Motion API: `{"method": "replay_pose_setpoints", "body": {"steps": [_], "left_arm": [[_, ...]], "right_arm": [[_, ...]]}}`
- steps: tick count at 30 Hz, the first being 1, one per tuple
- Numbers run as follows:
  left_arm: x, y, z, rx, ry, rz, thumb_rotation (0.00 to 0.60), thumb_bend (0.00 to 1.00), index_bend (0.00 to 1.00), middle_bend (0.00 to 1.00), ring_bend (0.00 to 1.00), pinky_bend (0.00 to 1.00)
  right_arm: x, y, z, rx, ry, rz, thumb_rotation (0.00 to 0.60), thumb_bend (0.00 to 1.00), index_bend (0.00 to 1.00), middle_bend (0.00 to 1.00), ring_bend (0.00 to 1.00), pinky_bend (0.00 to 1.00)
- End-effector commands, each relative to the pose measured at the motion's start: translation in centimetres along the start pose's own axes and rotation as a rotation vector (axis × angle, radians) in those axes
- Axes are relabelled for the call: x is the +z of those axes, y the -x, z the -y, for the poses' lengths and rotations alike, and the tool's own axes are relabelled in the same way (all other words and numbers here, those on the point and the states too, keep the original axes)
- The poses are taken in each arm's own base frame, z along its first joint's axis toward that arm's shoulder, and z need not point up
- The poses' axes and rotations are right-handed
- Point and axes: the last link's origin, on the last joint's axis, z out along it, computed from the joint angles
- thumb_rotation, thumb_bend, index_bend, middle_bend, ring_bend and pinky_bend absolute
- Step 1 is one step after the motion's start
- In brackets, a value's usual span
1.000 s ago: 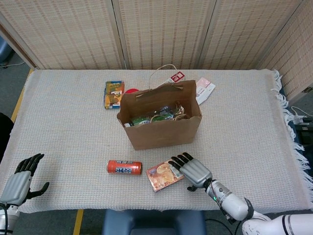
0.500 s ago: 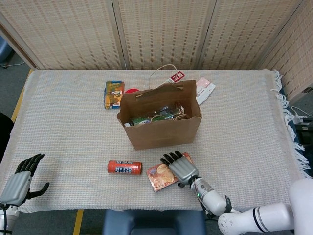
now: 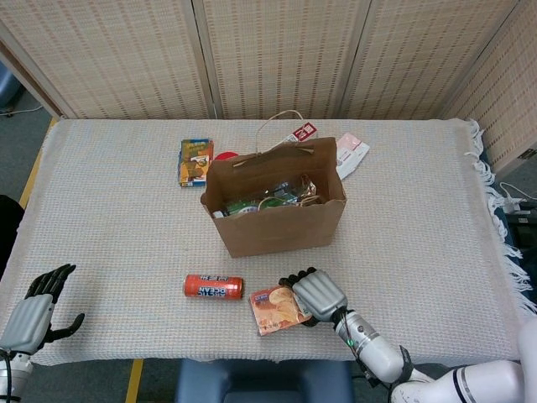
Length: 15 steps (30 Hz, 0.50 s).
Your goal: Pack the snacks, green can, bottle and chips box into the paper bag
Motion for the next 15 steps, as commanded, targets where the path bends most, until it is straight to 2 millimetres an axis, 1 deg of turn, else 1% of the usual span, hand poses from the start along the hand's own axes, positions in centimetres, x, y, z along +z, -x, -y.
{"method": "replay_pose_setpoints", "body": {"steps": [1, 3, 9, 12, 15], "left_arm": [[0.0, 0.0, 0.0, 0.002, 0.000, -0.001, 0.600, 0.33, 0.00, 0.00, 0.00, 0.01], [0.0, 0.0, 0.0, 0.003, -0.001, -0.002, 0.600, 0.33, 0.00, 0.00, 0.00, 0.01], [0.0, 0.1, 0.0, 0.003, -0.005, -0.003, 0.600, 0.33, 0.00, 0.00, 0.00, 0.01], [0.1, 0.1, 0.0, 0.002, -0.006, 0.000, 0.600, 0.33, 0.00, 0.00, 0.00, 0.01], [0.1, 0.1, 0.0, 0.002, -0.006, 0.000, 0.600, 0.33, 0.00, 0.00, 0.00, 0.01]], "right_arm": [[-1.8, -3.0, 0.6, 0.099, -0.041, -0.111, 0.600, 0.32, 0.59, 0.57, 0.62, 0.75], [-2.4, -4.7, 1.0, 0.134, -0.063, -0.167, 0.600, 0.32, 0.59, 0.58, 0.62, 0.75], [-3.9, -11.6, 2.3, 0.226, -0.126, -0.412, 0.600, 0.32, 0.59, 0.58, 0.62, 0.75], [-4.3, -14.4, 2.7, 0.266, -0.144, -0.527, 0.600, 0.32, 0.59, 0.58, 0.62, 0.75], [-4.3, -15.0, 2.7, 0.275, -0.147, -0.553, 0.600, 0.32, 0.59, 0.58, 0.62, 0.75]]}}
